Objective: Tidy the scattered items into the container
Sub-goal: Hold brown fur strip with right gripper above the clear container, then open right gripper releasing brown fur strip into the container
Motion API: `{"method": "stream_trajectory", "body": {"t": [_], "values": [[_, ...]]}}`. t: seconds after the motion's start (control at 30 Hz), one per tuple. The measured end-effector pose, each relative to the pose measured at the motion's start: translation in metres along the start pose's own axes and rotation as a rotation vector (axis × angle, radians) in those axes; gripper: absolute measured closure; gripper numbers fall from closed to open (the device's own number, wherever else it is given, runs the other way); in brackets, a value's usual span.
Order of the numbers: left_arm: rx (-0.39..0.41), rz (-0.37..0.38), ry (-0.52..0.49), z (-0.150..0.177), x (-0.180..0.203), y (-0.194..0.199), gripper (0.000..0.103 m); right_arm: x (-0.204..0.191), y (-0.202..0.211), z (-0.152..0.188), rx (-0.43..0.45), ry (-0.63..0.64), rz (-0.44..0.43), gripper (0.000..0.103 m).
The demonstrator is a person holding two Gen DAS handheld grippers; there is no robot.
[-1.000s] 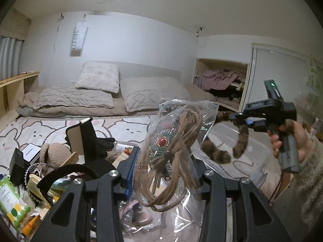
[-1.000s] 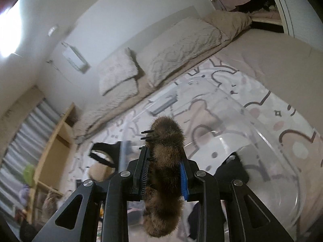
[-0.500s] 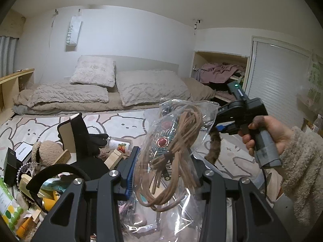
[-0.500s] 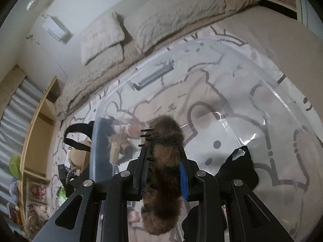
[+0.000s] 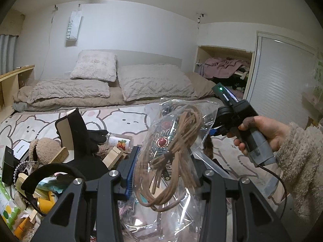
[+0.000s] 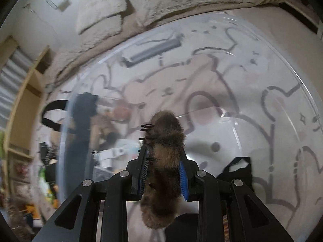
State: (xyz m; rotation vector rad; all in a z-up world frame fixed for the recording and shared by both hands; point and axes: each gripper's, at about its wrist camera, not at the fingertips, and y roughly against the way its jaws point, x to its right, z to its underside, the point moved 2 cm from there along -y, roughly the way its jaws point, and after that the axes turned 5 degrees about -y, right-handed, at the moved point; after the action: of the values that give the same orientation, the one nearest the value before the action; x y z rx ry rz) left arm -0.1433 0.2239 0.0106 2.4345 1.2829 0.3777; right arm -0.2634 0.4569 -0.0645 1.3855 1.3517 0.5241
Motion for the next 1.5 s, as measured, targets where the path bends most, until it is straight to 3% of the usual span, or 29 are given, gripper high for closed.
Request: {"method": "stream_trajectory", "body": {"t": [0.07, 0.3, 0.63, 0.73, 0.87, 1.13, 1.33, 1.5], "values": [[-0.006, -0.001, -0.005, -0.001, 0.003, -0.003, 0.061, 0.005, -0.002, 0.0, -0.009, -0.006, 0.017, 0.0], [-0.012, 0.009, -0.023, -0.007, 0.017, -0.011, 0.061, 0.024, 0.003, -0.008, 0.035, -0.018, 0.033, 0.0], [-0.01, 0.049, -0.028, -0.028, 0.039, -0.016, 0.061, 0.035, 0.056, 0.016, 0.141, -0.065, -0.157, 0.0], [-0.014, 0.05, -0.038, -0.034, 0.048, -0.02, 0.061, 0.028, 0.072, 0.028, 0.172, -0.039, -0.177, 0.0], [-0.031, 0.039, -0.053, -0.04, 0.055, -0.027, 0.061, 0.02, 0.089, 0.041, 0.202, 0.012, -0.157, 0.0], [-0.1, 0.047, -0.077, -0.06, 0.063, -0.049, 0.061, 0.008, 0.115, 0.077, 0.327, 0.222, 0.039, 0.0], [-0.187, 0.122, -0.099, -0.089, 0.08, -0.076, 0.061, 0.016, 0.123, 0.093, 0.345, 0.201, -0.029, 0.0], [-0.249, 0.133, -0.153, -0.103, 0.103, -0.098, 0.061, 0.015, 0.115, 0.097, 0.325, 0.202, -0.018, 0.0]]}}
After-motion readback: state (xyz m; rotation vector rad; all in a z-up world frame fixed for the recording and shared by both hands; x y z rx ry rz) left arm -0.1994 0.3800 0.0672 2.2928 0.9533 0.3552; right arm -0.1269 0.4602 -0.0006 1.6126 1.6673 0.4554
